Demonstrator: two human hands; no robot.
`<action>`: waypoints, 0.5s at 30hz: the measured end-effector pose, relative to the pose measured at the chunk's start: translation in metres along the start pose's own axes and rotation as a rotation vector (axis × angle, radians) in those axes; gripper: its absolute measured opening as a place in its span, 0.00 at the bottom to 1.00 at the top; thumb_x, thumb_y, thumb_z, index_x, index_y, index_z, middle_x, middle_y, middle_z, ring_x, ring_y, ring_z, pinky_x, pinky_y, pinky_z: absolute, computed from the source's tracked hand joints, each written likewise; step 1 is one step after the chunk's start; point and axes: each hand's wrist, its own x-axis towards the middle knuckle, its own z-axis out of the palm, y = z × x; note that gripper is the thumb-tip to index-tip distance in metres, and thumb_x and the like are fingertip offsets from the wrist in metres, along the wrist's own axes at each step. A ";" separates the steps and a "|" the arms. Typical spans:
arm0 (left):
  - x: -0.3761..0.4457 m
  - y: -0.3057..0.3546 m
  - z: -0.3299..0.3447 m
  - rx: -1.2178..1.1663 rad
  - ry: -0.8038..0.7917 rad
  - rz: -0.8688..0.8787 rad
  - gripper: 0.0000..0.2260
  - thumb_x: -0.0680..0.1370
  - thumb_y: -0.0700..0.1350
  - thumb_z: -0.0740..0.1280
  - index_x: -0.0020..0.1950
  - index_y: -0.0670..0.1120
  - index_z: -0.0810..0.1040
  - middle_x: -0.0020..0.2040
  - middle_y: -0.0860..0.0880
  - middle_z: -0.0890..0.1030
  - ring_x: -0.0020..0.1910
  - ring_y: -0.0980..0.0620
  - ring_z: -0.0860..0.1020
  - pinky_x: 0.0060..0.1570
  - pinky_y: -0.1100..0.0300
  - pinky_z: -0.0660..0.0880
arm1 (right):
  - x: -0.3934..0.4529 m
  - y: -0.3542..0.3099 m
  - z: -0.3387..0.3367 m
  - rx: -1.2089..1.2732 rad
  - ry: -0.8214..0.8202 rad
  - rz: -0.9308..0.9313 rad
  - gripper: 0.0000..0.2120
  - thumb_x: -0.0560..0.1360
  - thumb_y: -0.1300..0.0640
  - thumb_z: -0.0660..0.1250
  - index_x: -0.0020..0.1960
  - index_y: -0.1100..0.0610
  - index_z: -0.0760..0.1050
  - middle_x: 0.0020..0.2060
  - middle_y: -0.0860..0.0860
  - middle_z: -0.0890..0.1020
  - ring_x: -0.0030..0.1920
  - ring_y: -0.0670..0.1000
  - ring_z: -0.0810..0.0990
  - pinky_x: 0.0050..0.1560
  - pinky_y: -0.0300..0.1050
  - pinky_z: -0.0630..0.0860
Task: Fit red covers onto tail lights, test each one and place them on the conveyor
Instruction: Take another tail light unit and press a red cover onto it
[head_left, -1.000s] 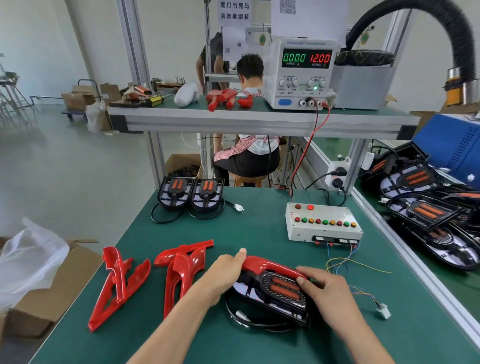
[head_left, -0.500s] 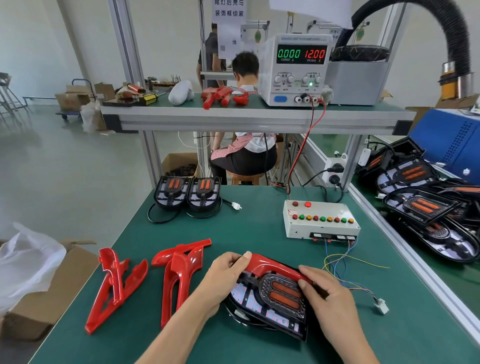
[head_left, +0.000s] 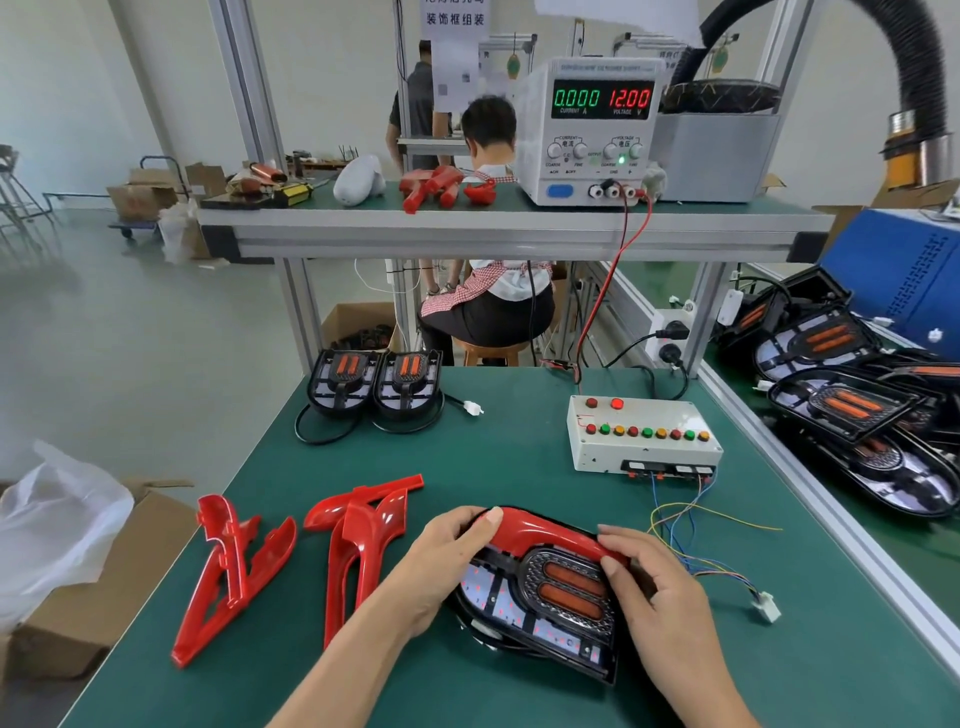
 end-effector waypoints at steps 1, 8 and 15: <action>0.000 0.000 0.000 -0.016 -0.002 0.005 0.14 0.78 0.58 0.70 0.53 0.49 0.86 0.53 0.45 0.87 0.54 0.48 0.85 0.61 0.54 0.78 | 0.000 -0.001 -0.001 -0.007 -0.008 -0.008 0.14 0.78 0.61 0.71 0.53 0.42 0.82 0.57 0.35 0.82 0.61 0.38 0.79 0.60 0.27 0.70; -0.002 -0.001 -0.001 -0.103 -0.003 -0.033 0.11 0.82 0.51 0.67 0.53 0.47 0.86 0.54 0.43 0.87 0.54 0.46 0.85 0.61 0.53 0.77 | -0.001 -0.007 -0.004 -0.056 -0.040 -0.036 0.12 0.79 0.59 0.69 0.55 0.41 0.79 0.60 0.32 0.80 0.62 0.36 0.77 0.59 0.25 0.68; -0.002 0.001 0.001 -0.115 -0.003 -0.048 0.13 0.81 0.51 0.67 0.57 0.44 0.85 0.54 0.42 0.87 0.56 0.43 0.85 0.59 0.53 0.78 | 0.000 -0.004 -0.004 -0.016 -0.054 0.009 0.12 0.79 0.61 0.69 0.54 0.43 0.81 0.58 0.31 0.80 0.61 0.35 0.77 0.57 0.24 0.69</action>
